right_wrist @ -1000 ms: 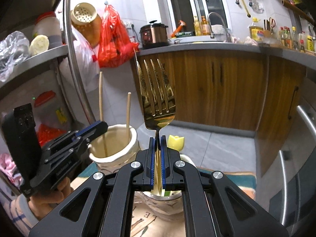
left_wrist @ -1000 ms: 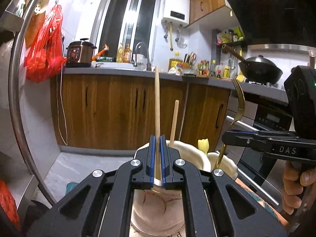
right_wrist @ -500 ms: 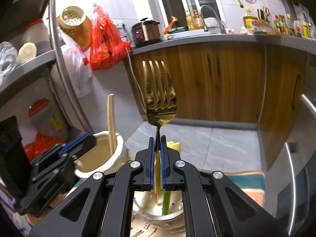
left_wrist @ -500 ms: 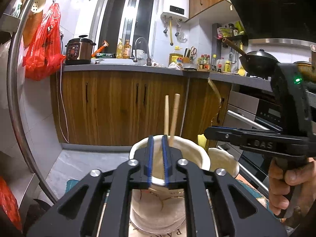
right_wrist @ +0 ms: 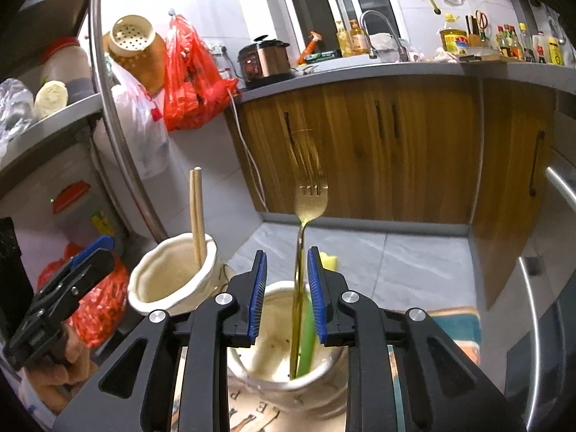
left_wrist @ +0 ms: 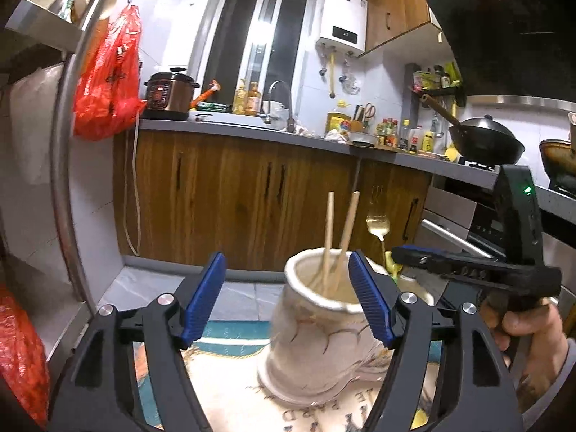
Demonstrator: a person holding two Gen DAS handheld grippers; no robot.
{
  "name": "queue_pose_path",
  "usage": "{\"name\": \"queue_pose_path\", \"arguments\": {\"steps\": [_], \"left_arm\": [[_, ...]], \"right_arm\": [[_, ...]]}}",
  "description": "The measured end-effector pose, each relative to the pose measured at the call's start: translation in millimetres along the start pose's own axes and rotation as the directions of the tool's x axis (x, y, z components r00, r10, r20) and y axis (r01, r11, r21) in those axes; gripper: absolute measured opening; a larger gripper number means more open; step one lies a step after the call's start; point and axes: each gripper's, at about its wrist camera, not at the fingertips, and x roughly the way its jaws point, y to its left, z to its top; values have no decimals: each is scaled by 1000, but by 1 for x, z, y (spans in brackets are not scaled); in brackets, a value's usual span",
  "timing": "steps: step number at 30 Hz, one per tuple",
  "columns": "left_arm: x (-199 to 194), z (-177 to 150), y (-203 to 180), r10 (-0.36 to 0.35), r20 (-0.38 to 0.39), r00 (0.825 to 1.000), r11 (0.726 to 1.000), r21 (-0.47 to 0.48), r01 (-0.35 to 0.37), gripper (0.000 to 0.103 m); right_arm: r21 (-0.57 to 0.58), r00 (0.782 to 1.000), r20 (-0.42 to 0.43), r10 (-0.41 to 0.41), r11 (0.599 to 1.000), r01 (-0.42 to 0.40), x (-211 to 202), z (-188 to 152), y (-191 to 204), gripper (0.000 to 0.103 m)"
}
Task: Organize utensils
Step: 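Drop the chopstick from the left tool while the right tool releases the gold fork, then move both tools back toward the utensils on the table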
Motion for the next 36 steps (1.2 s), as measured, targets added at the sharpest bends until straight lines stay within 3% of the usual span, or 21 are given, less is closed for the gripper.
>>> {"name": "queue_pose_path", "arguments": {"steps": [10,26,32,36], "left_arm": [[-30,-17,31,24,-63,998,997,-67,-28,74],[-42,-46,32,25,-162,986,998,-61,-35,74],[-32,-65,8,-18,-281,960,1000,3,20,74],[-26,-80,-14,-46,-369,928,995,69,77,70]], "right_arm": [[-6,999,22,-37,999,37,-48,-16,-8,30],[-17,982,-133,-135,991,134,-78,-102,-30,30],[-38,967,-210,-147,989,142,-78,-129,-31,30],[-79,959,-263,-106,993,88,-79,-143,-20,30]]}}
